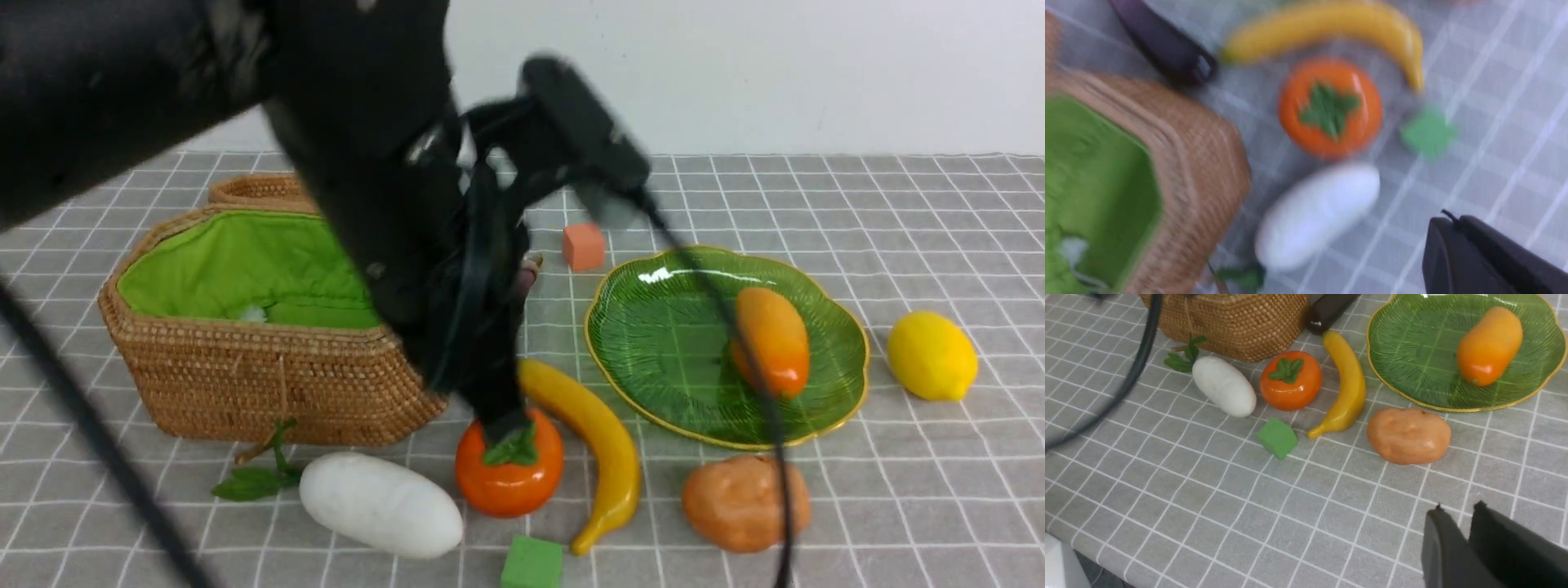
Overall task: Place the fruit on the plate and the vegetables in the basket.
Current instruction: Take a daikon with your left arm and place it on the basket on the left.
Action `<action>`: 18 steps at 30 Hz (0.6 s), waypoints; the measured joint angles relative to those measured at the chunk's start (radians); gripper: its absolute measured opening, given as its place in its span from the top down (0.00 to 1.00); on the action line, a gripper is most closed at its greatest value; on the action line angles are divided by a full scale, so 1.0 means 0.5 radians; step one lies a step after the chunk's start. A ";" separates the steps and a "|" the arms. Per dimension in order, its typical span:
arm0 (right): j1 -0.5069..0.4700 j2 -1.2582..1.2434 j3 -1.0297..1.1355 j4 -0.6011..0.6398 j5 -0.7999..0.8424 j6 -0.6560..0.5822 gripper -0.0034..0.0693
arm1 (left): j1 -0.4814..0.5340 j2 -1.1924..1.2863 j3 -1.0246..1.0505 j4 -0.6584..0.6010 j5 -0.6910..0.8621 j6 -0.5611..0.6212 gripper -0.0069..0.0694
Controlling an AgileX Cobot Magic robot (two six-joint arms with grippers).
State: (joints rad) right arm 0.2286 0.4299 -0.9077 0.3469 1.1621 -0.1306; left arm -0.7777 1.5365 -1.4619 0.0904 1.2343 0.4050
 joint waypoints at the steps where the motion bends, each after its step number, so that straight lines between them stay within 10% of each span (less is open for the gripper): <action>1: 0.000 0.000 0.000 0.000 -0.002 0.000 0.80 | 0.000 -0.005 0.055 0.001 0.000 0.042 0.88; 10: 0.000 0.000 0.000 0.007 -0.004 -0.002 0.80 | 0.000 0.002 0.838 0.290 -0.627 0.530 0.16; 18: 0.000 0.000 0.011 0.024 -0.008 -0.004 0.80 | 0.012 0.258 0.916 0.641 -1.006 0.502 0.10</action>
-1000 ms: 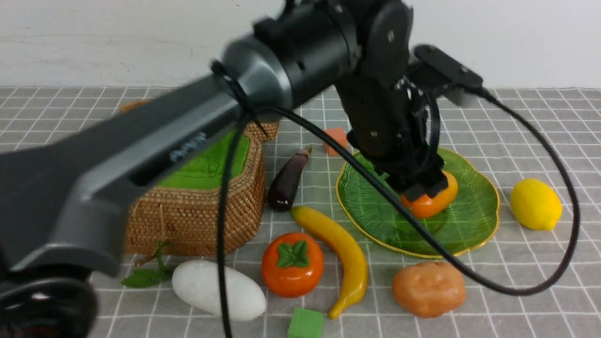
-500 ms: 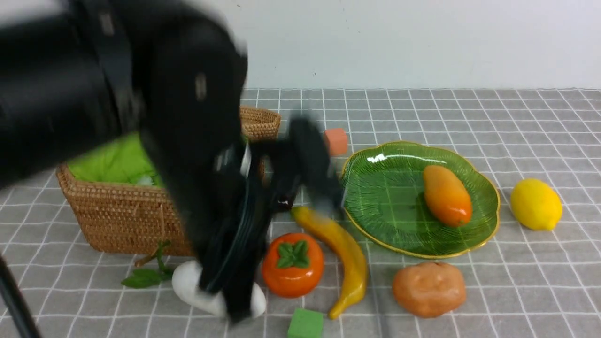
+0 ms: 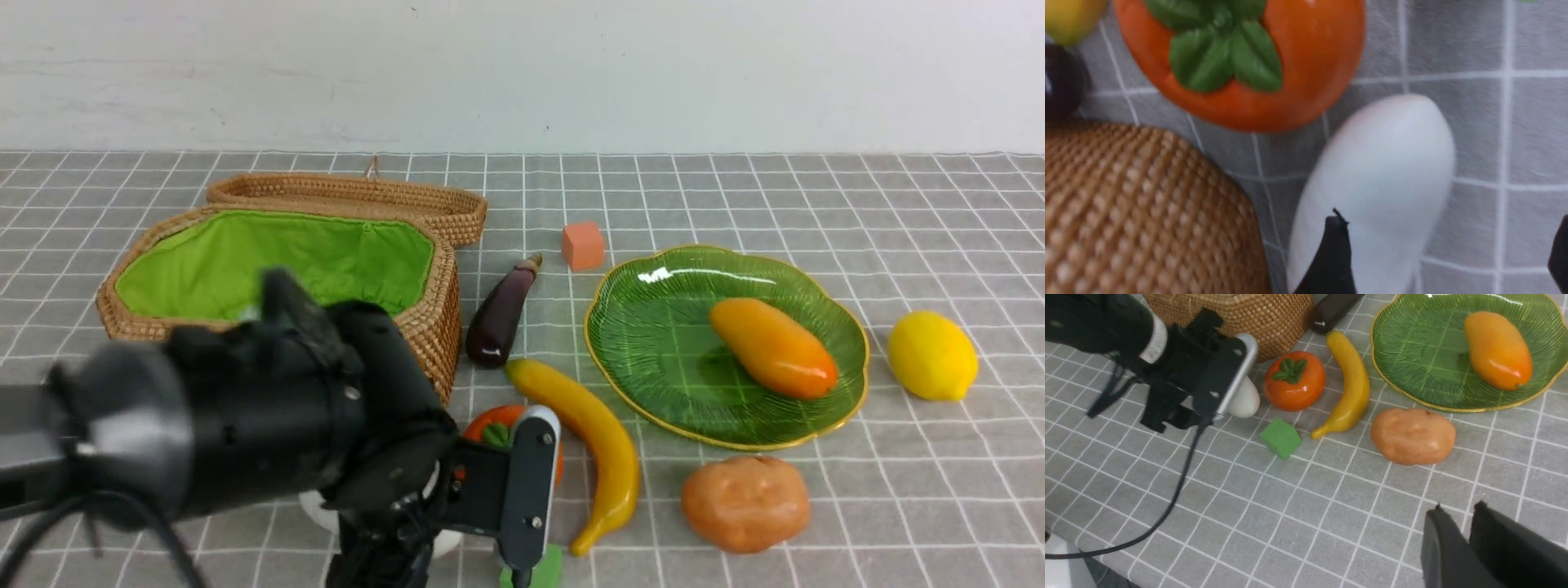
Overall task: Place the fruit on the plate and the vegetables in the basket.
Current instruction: Take a daikon with your left arm and place it on the basket on the left.
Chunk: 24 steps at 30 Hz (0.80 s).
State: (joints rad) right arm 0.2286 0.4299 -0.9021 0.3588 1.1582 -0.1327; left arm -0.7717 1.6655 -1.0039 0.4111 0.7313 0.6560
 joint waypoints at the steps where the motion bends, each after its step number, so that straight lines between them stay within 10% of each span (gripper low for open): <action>1: 0.000 0.000 0.000 0.006 0.000 0.000 0.80 | 0.008 0.036 0.000 0.023 -0.035 -0.023 0.11; 24: 0.000 0.000 0.000 0.171 -0.032 -0.013 0.79 | -0.060 -0.034 -0.156 0.033 0.395 -0.643 0.26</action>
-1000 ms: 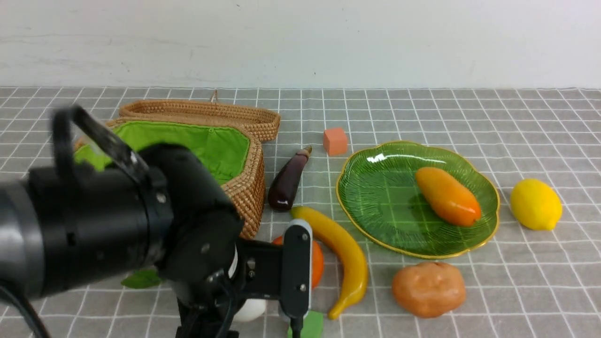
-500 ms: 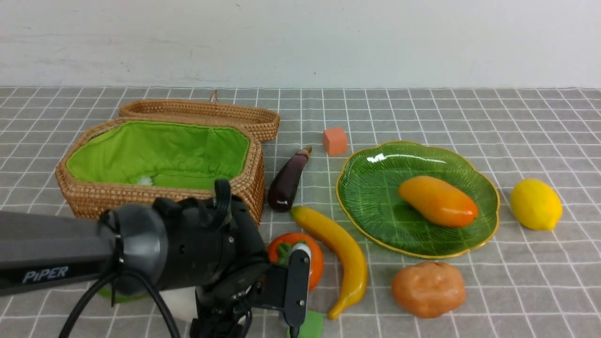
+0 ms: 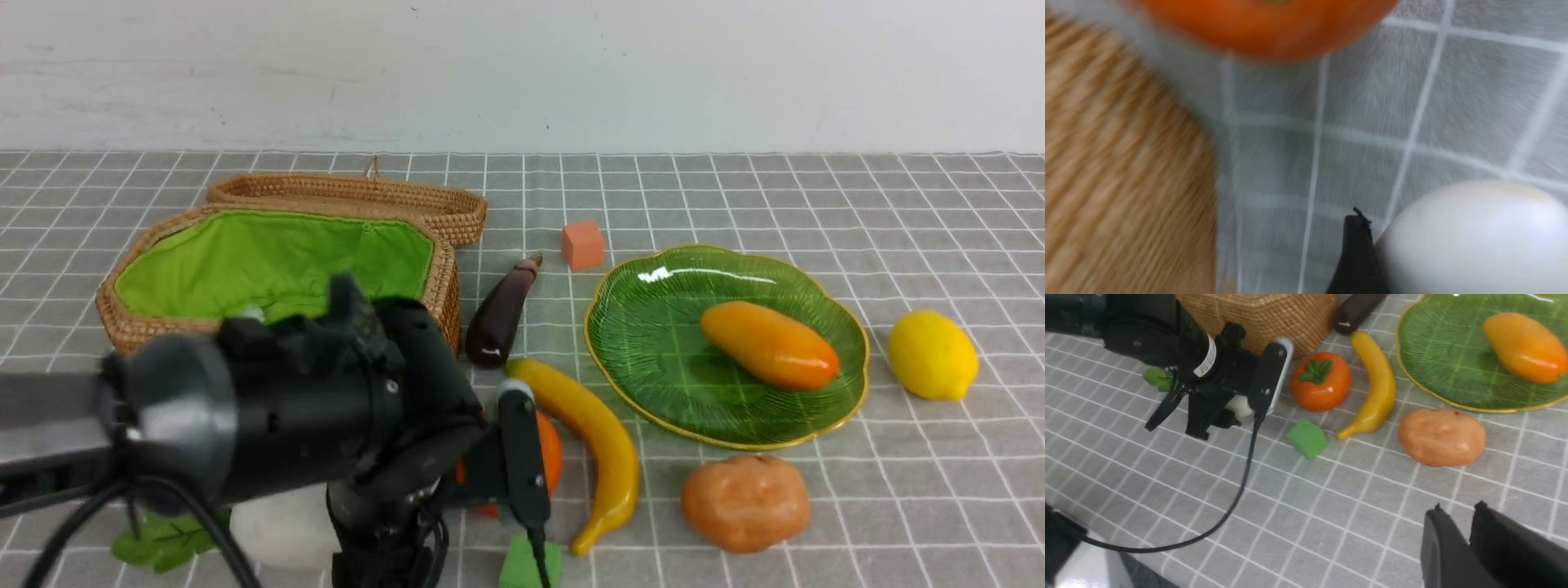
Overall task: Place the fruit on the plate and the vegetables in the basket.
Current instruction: Take a daikon with your left arm and place it on the basket on the left, then grab a tomato with your left arm and place it on the plate on the right.
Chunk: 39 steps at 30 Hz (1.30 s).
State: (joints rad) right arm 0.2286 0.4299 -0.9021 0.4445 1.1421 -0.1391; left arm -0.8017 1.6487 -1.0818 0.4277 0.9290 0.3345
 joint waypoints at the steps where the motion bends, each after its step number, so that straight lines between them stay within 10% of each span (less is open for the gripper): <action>1: 0.000 0.000 0.000 0.041 -0.052 -0.027 0.79 | -0.007 -0.070 -0.066 0.000 0.072 -0.090 0.26; 14: 0.000 0.000 0.000 0.642 -0.560 -0.618 0.79 | 0.447 -0.145 -0.753 0.208 -0.168 0.171 0.26; 28: 0.000 0.000 0.000 0.641 -0.453 -0.654 0.78 | 0.606 0.054 -0.753 0.111 -0.388 -0.114 0.06; 32: 0.000 0.000 -0.065 0.410 -0.285 -0.532 0.78 | 0.550 -0.014 -0.753 -0.111 -0.156 -0.445 0.22; 39: 0.000 -0.020 -0.170 -0.097 0.196 -0.112 0.77 | -0.033 -0.117 -0.615 -0.347 0.181 -0.685 0.91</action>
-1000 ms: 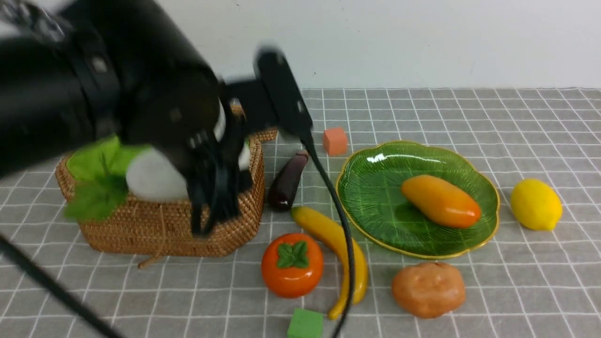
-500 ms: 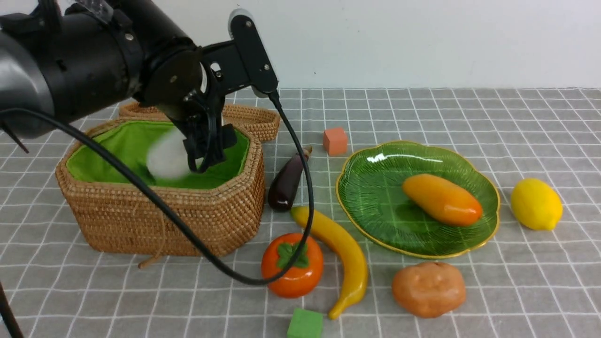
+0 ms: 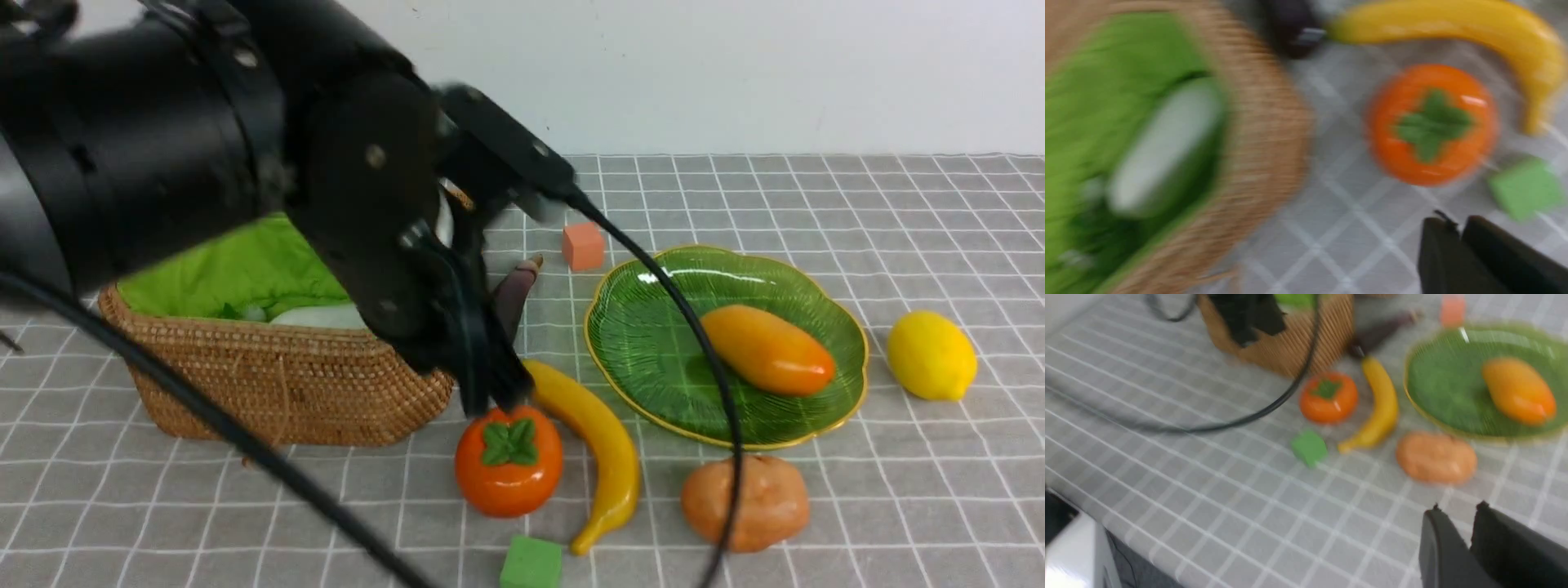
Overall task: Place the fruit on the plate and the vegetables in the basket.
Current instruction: Grab a tomato with your left arm and place it on the plate on the right.
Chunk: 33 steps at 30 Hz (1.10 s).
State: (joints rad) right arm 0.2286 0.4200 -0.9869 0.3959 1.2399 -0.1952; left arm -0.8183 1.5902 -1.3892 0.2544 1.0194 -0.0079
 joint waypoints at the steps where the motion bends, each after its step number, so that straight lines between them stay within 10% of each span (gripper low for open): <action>1: 0.000 -0.004 0.000 -0.017 0.024 0.012 0.77 | -0.034 0.000 0.026 -0.006 -0.016 -0.007 0.92; 7: 0.000 -0.110 0.029 -0.084 0.053 0.061 0.77 | -0.271 0.028 0.330 0.043 -0.421 -0.158 0.80; 17: 0.000 -0.166 0.192 -0.009 0.053 0.078 0.77 | -0.271 0.365 0.362 0.532 -0.617 -0.573 0.13; 33: 0.000 -0.166 0.207 0.076 0.053 0.078 0.78 | -0.269 0.680 0.362 1.123 -0.599 -1.107 0.18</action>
State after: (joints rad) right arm 0.2286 0.3371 -0.8834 0.4338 1.2666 -0.1560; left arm -0.9528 1.9304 -1.2079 0.8158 0.7200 -0.5614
